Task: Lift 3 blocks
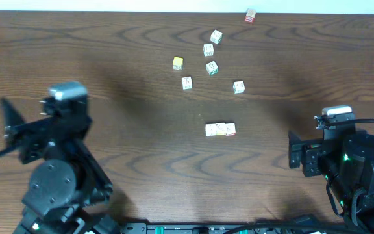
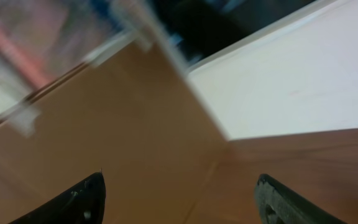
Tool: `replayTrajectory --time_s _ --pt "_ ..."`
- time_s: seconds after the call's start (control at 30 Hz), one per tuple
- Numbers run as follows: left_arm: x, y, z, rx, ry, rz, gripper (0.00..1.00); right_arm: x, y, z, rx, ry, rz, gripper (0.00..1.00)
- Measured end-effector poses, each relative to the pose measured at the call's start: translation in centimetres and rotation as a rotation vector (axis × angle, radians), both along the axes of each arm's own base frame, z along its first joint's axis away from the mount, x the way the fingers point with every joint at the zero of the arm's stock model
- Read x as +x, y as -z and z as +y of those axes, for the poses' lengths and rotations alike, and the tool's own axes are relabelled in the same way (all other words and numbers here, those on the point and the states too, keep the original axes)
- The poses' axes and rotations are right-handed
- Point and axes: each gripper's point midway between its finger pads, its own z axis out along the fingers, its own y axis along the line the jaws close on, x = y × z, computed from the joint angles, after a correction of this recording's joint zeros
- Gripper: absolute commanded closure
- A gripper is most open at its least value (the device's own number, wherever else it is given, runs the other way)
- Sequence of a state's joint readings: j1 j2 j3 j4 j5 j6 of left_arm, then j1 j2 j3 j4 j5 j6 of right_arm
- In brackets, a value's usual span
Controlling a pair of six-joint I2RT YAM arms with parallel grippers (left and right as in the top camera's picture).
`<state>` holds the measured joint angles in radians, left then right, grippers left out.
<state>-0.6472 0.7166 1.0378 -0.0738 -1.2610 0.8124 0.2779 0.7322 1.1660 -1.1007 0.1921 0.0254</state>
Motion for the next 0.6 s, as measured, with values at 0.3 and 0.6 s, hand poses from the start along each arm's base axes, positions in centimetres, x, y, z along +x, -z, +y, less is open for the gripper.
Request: replayTrajectory --time_s 0.3,0.6 --pt "-3.0 -0.4 6.4 -0.014 -0.290 -0.025 0.23 -0.5 0.2 2.5 0.153 -0.068 0.037 0.01" --pt "-6.0 -1.0 8.8 -0.038 -0.394 -0.076 0.23 -1.4 1.0 3.4 0.229 -0.069 0.095 0.01"
